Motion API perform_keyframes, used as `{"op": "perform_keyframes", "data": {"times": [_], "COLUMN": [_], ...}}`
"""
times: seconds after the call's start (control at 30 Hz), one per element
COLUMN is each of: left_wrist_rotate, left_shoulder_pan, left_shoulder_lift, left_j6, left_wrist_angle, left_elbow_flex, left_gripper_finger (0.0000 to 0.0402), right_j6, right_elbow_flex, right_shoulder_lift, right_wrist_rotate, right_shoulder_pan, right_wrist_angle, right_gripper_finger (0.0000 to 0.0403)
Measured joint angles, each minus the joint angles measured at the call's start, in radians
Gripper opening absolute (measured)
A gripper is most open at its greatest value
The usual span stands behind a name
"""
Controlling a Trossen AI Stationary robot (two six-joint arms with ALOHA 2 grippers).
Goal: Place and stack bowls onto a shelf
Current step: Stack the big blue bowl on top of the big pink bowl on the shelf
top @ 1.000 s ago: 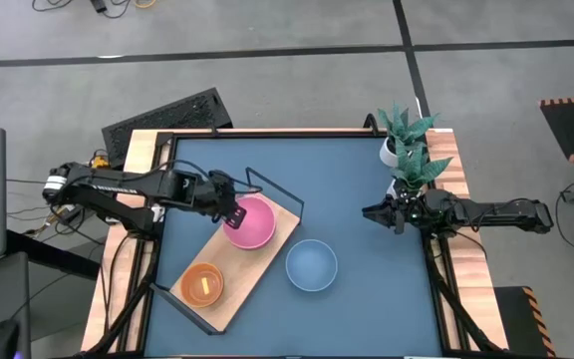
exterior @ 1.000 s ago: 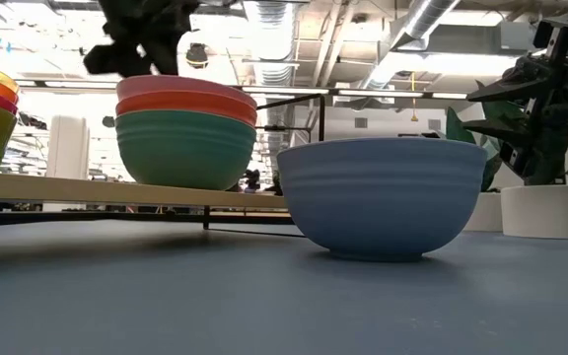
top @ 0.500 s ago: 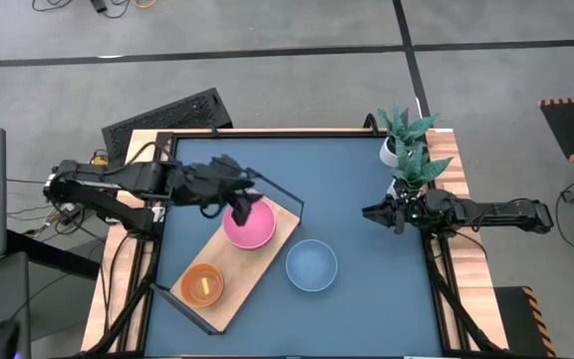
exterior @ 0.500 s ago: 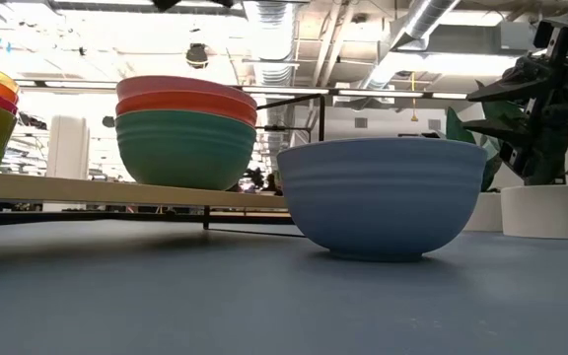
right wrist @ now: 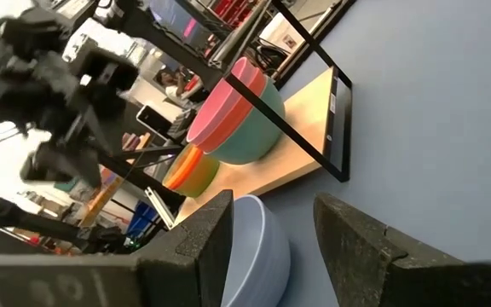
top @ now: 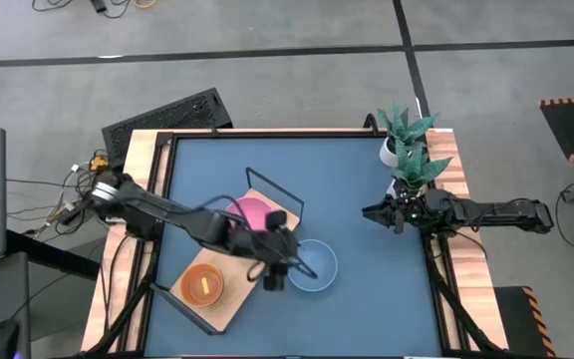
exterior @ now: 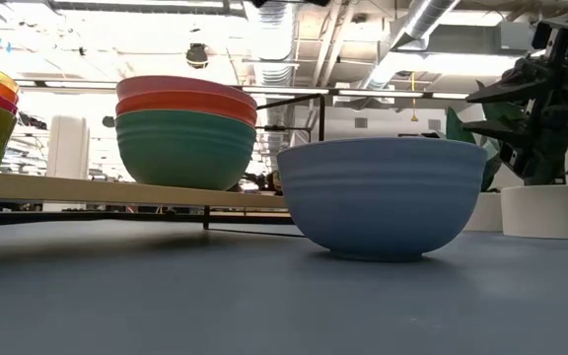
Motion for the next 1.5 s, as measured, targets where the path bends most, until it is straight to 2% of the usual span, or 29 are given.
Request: {"op": "perform_keyframes", "data": {"times": [0.2, 0.4, 1.0, 1.1, 1.23, 1.5], "left_wrist_rotate": [0.024, 0.105, 0.113, 0.095, 0.068, 0.077], "left_shoulder_pan": [-0.035, -0.064, -0.066, -0.066, -0.063, -0.063], "left_shoulder_lift": [0.145, 0.267, 0.359, 0.365, 0.383, 0.407], "left_j6": [0.161, 0.198, 0.161, 0.151, 0.148, 0.16], "left_wrist_angle": [-0.056, -0.059, -0.006, -0.052, -0.095, -0.065], "left_elbow_flex": [0.121, 0.156, 0.1, 0.1, 0.1, 0.1], "left_gripper_finger": [0.0203, 0.0203, 0.0203, 0.02, 0.0166, 0.0044], "right_j6": [0.024, 0.026, 0.018, 0.018, 0.017, 0.031], "right_elbow_flex": [0.0, 0.0, 0.0, 0.0, 0.0, 0.0], "right_shoulder_lift": [0.0, 0.0, 0.0, 0.001, 0.001, 0.001], "right_wrist_rotate": [-0.003, -0.017, -0.027, -0.028, -0.029, -0.031], "right_shoulder_pan": [0.0, 0.0, 0.0, 0.0, 0.001, 0.005], "right_wrist_angle": [0.0, -0.003, -0.003, -0.003, -0.002, -0.002], "right_gripper_finger": [0.0189, 0.0189, 0.0189, 0.0189, 0.0189, 0.0189]}}
